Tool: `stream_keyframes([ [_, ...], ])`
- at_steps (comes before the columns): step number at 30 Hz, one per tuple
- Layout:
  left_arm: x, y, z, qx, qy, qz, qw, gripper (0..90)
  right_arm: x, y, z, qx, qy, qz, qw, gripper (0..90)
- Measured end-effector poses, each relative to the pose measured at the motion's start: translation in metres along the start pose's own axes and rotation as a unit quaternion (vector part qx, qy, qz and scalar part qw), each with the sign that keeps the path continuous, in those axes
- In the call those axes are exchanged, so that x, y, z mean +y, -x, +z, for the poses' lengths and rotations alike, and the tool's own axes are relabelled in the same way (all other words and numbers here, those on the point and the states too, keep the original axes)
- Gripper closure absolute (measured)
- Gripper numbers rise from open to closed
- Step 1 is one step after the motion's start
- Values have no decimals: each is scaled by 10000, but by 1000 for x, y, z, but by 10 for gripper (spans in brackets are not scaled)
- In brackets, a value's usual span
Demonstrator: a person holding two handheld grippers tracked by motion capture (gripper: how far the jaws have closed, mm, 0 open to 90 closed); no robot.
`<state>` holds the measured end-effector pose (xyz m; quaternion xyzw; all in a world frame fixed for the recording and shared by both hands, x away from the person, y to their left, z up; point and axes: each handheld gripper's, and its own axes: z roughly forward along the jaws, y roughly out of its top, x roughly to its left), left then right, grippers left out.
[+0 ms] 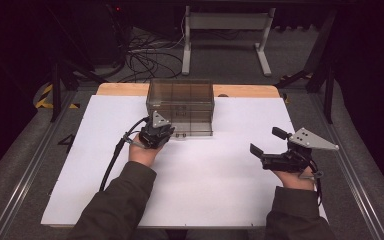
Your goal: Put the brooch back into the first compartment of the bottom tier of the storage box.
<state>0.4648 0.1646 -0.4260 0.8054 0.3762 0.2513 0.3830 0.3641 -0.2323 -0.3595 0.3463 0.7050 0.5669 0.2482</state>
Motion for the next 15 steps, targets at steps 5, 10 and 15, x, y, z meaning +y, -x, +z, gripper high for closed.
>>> stream_keyframes([
  [5, -1, -1, 2, 58, -15, -7, 10000, 787, -1, 0, 2, 11, -17, -5, 10000, 22],
  [10, -2, -4, 3, 123, 0, -47, 9999, 787, -1, -1, 2, 7, -34, -15, 10000, 22],
  [15, -4, -8, 6, 73, -51, -174, 9998, 787, -1, 0, 2, 10, -26, -4, 10000, 22],
])
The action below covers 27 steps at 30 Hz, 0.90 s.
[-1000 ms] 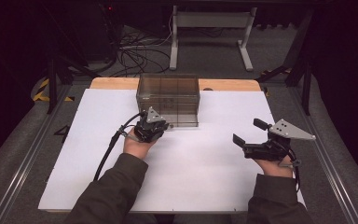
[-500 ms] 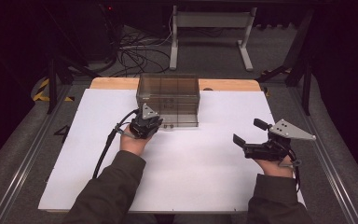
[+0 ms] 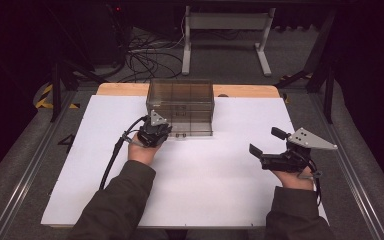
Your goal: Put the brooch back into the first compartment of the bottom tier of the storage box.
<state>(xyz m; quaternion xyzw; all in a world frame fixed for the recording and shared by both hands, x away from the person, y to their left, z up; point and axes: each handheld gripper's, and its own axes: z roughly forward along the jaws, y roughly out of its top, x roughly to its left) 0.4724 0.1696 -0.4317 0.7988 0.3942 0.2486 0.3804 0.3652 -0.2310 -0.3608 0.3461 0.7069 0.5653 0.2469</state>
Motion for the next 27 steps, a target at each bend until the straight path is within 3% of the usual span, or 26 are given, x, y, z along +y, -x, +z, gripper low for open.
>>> stream_keyframes([
  [10, 0, -3, 2, 174, 54, -81, 9998, 786, 0, 0, 0, 2, -7, -21, 10000, 22],
  [27, -4, -11, 8, 270, -33, -220, 9994, 785, 0, 0, 1, 8, -23, -21, 10000, 22],
])
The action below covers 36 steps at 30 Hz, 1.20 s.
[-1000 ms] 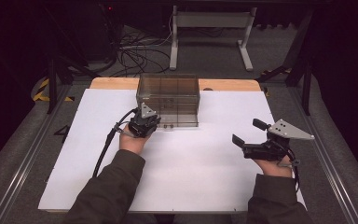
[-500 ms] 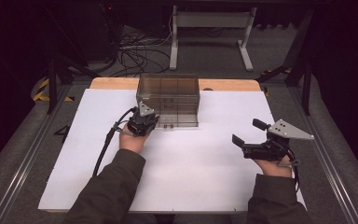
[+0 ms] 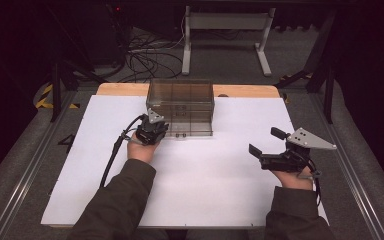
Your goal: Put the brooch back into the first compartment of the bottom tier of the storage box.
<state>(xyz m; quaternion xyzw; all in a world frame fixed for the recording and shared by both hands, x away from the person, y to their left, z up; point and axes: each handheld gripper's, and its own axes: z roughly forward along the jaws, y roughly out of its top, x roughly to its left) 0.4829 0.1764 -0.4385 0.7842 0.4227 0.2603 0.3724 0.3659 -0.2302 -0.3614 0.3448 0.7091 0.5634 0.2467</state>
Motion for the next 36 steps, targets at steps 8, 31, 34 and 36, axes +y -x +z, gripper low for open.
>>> stream_keyframes([
  [8, -1, -4, 3, 50, -40, -27, 10000, 785, 0, 0, 0, 4, -7, 6, 10000, 22],
  [31, -4, -10, 8, -27, -86, -284, 9996, 783, -1, 0, 1, 15, -29, 23, 10000, 22],
  [34, -4, -11, 8, -50, -78, -287, 9995, 782, -1, 1, 1, 8, -29, 31, 10000, 22],
  [36, -4, -12, 8, -45, -76, -306, 9995, 778, -1, 1, 1, 13, -26, 32, 10000, 22],
])
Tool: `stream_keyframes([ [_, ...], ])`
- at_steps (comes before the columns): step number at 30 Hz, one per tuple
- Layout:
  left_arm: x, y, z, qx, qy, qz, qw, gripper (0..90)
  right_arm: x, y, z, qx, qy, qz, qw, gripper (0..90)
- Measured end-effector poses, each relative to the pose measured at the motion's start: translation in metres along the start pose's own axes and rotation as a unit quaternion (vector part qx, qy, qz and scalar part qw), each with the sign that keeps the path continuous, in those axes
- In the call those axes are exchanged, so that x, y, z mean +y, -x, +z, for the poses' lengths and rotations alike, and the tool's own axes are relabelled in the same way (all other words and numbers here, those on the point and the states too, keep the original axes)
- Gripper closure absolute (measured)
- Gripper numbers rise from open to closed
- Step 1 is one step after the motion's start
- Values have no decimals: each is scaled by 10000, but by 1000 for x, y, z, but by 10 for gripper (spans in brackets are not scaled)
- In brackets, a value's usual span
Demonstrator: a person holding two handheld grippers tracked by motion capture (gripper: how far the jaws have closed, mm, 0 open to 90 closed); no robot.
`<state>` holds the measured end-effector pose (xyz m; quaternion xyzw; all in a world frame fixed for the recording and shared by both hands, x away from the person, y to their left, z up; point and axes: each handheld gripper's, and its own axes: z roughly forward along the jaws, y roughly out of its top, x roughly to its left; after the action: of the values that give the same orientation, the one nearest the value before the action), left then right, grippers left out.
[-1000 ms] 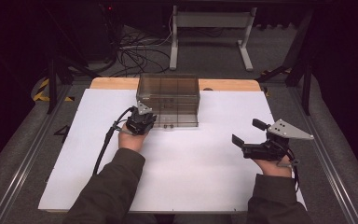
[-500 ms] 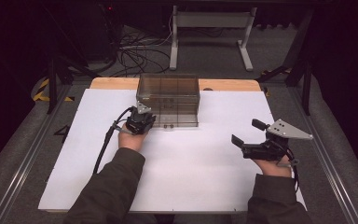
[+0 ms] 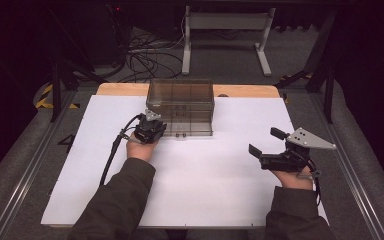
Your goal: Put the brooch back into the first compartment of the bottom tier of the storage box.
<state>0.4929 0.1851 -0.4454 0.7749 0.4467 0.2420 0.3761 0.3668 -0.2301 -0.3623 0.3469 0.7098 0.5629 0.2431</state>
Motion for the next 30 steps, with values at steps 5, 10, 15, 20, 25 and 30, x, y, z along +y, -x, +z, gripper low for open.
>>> stream_keyframes([
  [5, 0, -2, -2, 0, 24, -108, 9999, 734, 0, 0, 0, 11, 4, -15, 10000, 22],
  [10, 1, -4, -5, -14, 79, -208, 9998, 714, 0, 1, 0, 7, 0, 3, 10000, 22],
  [15, 2, -5, -8, -63, 177, -212, 9996, 671, -1, 1, 0, 1, -14, 13, 10000, 22],
  [20, 4, -4, -14, -138, 357, -322, 9987, 595, -1, 1, 0, -18, -19, 12, 10000, 22],
  [25, 6, -3, -20, -218, 474, -255, 9983, 536, -1, 1, 1, -37, -25, 14, 10000, 22],
  [30, 8, -2, -25, -259, 564, -244, 9978, 465, -1, 0, 1, -36, -34, 19, 10000, 22],
])
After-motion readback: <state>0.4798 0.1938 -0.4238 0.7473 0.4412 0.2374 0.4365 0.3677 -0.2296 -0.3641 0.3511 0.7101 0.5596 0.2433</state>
